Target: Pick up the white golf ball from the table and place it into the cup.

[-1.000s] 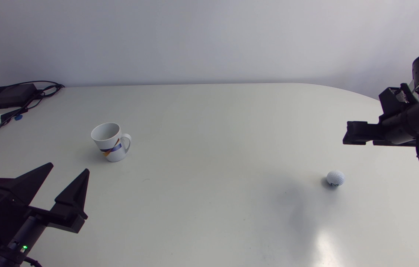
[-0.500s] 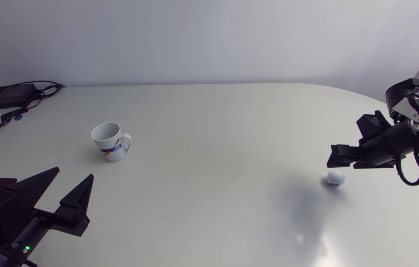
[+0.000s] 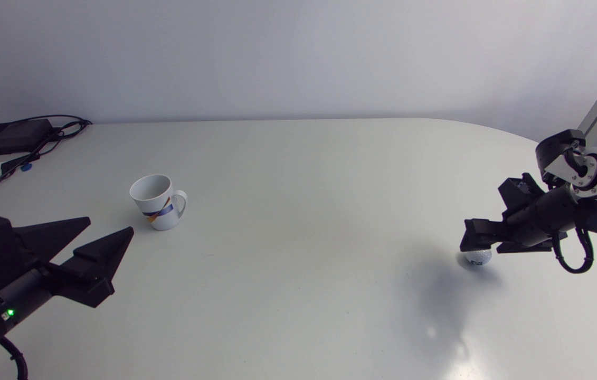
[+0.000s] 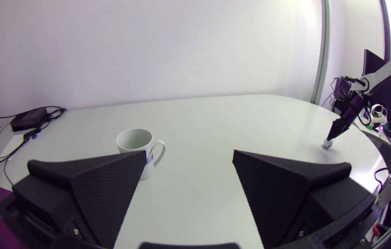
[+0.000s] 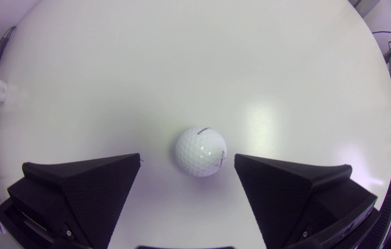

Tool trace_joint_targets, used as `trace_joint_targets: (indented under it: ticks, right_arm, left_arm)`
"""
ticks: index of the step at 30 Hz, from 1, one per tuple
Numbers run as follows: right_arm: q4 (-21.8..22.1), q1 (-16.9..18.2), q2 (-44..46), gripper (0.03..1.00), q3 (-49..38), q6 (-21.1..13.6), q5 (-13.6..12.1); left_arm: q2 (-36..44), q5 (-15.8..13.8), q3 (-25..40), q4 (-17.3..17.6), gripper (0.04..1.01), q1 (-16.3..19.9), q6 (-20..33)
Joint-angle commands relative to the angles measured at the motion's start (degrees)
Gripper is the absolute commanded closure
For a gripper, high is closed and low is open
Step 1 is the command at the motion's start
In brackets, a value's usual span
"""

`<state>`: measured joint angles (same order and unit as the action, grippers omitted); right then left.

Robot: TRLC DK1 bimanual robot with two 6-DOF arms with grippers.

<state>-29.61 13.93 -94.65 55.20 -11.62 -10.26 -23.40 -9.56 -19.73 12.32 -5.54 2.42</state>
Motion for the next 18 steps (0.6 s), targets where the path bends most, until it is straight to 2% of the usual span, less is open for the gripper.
trace_joint_targets:
  ticks: [1,3,7,10,13,14,15,18]
  right_arm:
    - [0.34,0.13,-1.76,0.075,-1.23,-1.04,0.42]
    - [0.60,0.22,-2.20,0.075,-1.23,-1.04,0.42]
    - [1.13,0.57,-3.43,0.079,-0.97,-1.04,0.51]
    - [1.30,0.57,-4.14,0.079,-0.71,-1.04,0.59]
    - [1.57,0.57,-4.75,0.079,-0.44,-1.04,1.03]
    - [1.83,0.57,-4.93,0.079,-0.44,-0.95,1.12]
    - [1.83,0.48,-5.19,0.079,-0.27,-0.86,1.47]
    - [1.92,0.30,-5.90,0.090,-0.09,-0.69,1.65]
  left_arm:
    - [-5.52,-1.60,-4.88,1.31,0.154,0.62,-1.89]
    - [-9.21,-3.88,-7.96,2.98,0.154,1.32,-2.15]
    - [-16.94,-8.98,-13.67,4.82,0.156,3.34,0.75]
    - [-22.31,-9.33,-15.69,3.33,0.154,4.75,8.04]
    - [-26.79,-9.25,-17.19,3.68,0.141,3.17,13.49]
    - [-28.11,-9.33,-18.15,4.82,0.120,3.34,16.31]
    - [-29.42,-10.56,-18.95,6.05,0.120,2.82,19.38]
    - [-34.26,-16.10,-19.91,6.14,0.121,3.08,23.16]
